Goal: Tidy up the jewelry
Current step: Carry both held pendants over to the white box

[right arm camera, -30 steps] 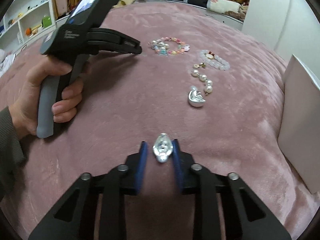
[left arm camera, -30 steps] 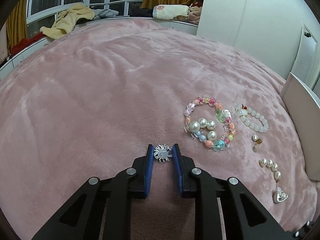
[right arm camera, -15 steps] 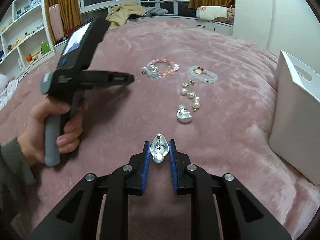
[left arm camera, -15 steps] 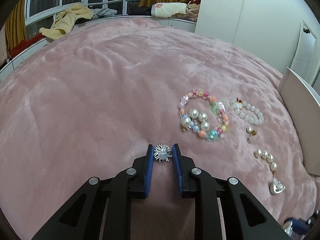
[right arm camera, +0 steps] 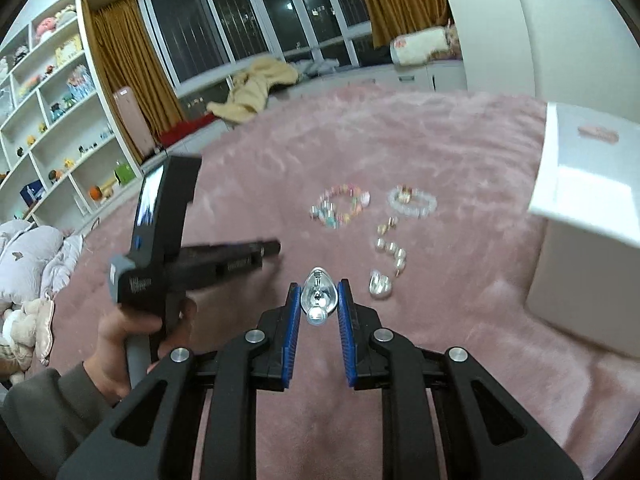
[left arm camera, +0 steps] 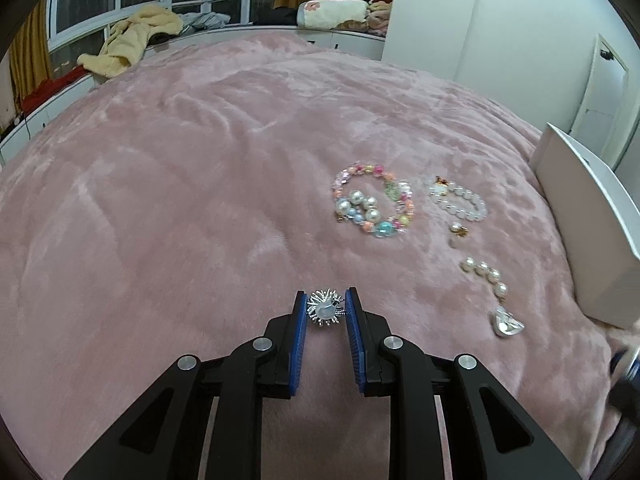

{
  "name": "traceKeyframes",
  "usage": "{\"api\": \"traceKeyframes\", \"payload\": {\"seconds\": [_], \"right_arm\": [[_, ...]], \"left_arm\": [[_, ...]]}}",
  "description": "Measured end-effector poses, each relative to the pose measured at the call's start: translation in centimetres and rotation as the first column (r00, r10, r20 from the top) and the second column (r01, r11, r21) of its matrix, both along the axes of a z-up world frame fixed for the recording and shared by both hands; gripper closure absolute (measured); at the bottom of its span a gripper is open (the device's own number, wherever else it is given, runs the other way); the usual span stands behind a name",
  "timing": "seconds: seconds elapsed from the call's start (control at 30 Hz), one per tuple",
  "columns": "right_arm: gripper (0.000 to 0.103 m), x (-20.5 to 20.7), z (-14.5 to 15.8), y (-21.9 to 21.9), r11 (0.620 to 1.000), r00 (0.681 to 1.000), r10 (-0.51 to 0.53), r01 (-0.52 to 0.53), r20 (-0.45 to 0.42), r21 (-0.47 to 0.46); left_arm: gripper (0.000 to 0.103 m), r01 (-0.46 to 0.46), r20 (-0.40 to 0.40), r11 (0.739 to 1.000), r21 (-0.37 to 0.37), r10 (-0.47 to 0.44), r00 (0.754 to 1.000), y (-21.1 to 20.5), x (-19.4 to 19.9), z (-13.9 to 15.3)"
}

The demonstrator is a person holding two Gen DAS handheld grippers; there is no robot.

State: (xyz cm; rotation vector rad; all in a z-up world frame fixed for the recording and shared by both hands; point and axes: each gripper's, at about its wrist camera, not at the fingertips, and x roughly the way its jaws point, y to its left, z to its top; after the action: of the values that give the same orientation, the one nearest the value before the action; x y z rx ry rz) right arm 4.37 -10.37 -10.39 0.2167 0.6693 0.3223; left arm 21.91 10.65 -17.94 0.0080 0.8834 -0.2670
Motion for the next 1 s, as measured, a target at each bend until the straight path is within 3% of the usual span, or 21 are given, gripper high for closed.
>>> {"api": "traceKeyframes", "payload": {"seconds": [0.3, 0.57, 0.87, 0.97, 1.0], "right_arm": [[0.084, -0.7, 4.8, -3.9, 0.997, 0.994, -0.07, 0.072, 0.079, -0.03], [0.084, -0.6, 8.2, -9.6, 0.98, 0.976, -0.161, 0.176, 0.147, -0.095], [0.084, -1.0, 9.6, -16.0, 0.955, 0.95, -0.254, 0.276, 0.182, -0.109], [0.084, -0.9, 9.0, -17.8, 0.948, 0.945, -0.288, 0.304, 0.156, -0.097], [0.084, -0.9, 8.8, -18.2, 0.945, 0.943, -0.295, 0.311, 0.151, -0.098]], "left_arm": [[0.077, 0.053, 0.045, 0.999, -0.003, -0.052, 0.998, -2.5, -2.1, 5.8], [0.077, 0.132, 0.062, 0.991, 0.002, -0.131, 0.989, -8.8, -1.2, 9.7], [0.077, 0.251, 0.113, 0.968, 0.009, -0.25, 0.961, -17.4, -1.5, 13.5], [0.062, 0.237, 0.119, 0.971, 0.021, -0.238, 0.964, -18.7, -1.6, 13.4], [0.053, 0.213, 0.118, 0.976, 0.038, -0.216, 0.969, -18.6, -1.6, 12.8]]}}
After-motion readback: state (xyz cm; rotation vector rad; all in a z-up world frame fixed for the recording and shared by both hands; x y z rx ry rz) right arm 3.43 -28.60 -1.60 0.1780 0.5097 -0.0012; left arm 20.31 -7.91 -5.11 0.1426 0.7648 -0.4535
